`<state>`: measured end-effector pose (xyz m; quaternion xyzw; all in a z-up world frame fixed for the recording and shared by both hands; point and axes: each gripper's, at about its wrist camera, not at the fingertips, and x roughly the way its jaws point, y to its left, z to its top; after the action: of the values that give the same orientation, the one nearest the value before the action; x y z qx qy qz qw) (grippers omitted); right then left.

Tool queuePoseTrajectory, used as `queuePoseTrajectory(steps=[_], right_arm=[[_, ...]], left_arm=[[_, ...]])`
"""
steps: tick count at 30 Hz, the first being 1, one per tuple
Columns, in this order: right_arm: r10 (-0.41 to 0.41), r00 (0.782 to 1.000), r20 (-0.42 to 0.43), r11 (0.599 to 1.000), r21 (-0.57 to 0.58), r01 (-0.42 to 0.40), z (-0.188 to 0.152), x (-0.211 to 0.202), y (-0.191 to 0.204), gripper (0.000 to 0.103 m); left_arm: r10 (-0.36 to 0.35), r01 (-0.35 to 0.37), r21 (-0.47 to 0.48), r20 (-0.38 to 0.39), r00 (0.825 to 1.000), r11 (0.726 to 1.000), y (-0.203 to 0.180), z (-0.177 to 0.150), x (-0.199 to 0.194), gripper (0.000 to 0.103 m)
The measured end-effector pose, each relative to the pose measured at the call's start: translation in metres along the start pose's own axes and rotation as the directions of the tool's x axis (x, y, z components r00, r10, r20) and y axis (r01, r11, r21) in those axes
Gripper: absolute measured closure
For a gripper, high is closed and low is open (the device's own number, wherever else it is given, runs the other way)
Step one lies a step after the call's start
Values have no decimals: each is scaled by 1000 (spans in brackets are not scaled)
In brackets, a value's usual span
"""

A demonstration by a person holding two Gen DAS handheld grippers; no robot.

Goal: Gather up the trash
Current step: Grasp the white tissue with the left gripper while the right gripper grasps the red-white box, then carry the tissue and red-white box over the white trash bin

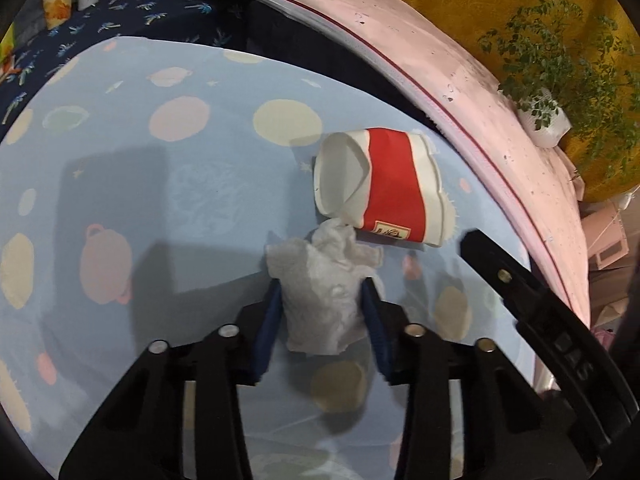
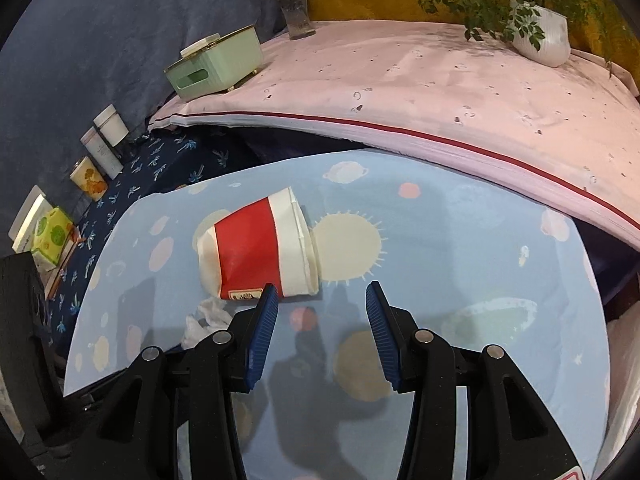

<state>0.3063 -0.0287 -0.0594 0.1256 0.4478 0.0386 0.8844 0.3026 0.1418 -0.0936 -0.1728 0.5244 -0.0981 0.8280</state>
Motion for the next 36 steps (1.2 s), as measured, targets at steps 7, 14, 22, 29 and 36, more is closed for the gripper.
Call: queuePoseTrajectory(steps=[7, 14, 22, 29, 36], right_arm=[[54, 998, -36, 998, -30, -55, 14, 30, 5, 58], [127, 988, -84, 991, -23, -129, 13, 45, 9, 62], [162, 981, -109, 983, -71, -171, -4, 36, 21, 100], [146, 986, -83, 985, -83, -153, -23, 9, 19, 100], [133, 991, -33, 990, -40, -134, -35, -36, -1, 99]], left_arm=[[-25, 25, -14, -5, 1000, 1000, 9, 6, -1, 76], [-22, 22, -24, -3, 1000, 999, 13, 7, 0, 76], [4, -4, -13, 8, 1000, 1000, 7, -2, -6, 81], [8, -8, 1, 5, 1000, 1000, -8, -17, -17, 85], [-2, 1, 56, 22, 1000, 998, -40, -37, -38, 87]])
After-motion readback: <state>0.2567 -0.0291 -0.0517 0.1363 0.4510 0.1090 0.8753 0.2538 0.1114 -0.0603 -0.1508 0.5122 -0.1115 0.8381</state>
